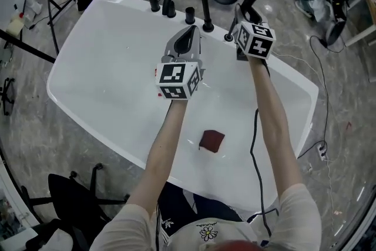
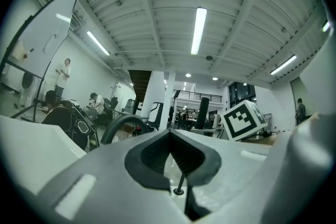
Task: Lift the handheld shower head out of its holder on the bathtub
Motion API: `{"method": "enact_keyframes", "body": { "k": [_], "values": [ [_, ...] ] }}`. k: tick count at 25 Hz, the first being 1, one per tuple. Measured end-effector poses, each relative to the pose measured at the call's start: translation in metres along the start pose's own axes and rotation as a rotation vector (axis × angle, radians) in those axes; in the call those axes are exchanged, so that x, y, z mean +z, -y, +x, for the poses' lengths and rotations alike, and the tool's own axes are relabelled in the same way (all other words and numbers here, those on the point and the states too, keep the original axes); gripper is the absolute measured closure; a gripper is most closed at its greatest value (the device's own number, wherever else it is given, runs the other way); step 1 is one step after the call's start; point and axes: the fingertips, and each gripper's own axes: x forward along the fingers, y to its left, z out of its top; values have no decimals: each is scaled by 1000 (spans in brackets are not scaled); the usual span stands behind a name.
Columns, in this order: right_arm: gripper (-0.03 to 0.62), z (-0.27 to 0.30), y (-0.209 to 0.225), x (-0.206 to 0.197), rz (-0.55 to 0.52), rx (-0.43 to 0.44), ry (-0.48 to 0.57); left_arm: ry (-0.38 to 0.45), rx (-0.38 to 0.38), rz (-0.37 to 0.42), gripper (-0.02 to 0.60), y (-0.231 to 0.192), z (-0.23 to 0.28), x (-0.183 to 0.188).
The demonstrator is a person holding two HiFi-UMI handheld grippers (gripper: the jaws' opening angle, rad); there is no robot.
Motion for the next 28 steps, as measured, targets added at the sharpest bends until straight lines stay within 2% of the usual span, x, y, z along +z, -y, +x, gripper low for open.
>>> {"method": "enact_keyframes", "body": {
  "k": [4, 7, 11, 15, 20, 24, 28],
  "values": [
    [443, -47, -3, 107, -25, -12, 94, 62, -26, 0, 581, 30, 0, 78],
    [442, -94, -8, 166, -29, -14, 118, 81, -37, 18, 581, 61, -14, 137],
    [444, -170, -10, 219, -43, -30, 150, 139, -28, 67, 581, 106, -41, 211],
    [444, -239, -18, 259, -55, -36, 217, 168, -30, 126, 581, 142, -65, 263],
    [442, -334, -34, 284, -89, -2, 282, 149, -8, 153, 581, 179, -120, 283],
    [442, -405, -43, 287, -95, 22, 326, 101, 52, 208, 581, 204, -166, 268],
    [442, -465, -44, 274, -88, 49, 337, 97, 76, 210, 581, 230, -207, 256]
  ]
}}
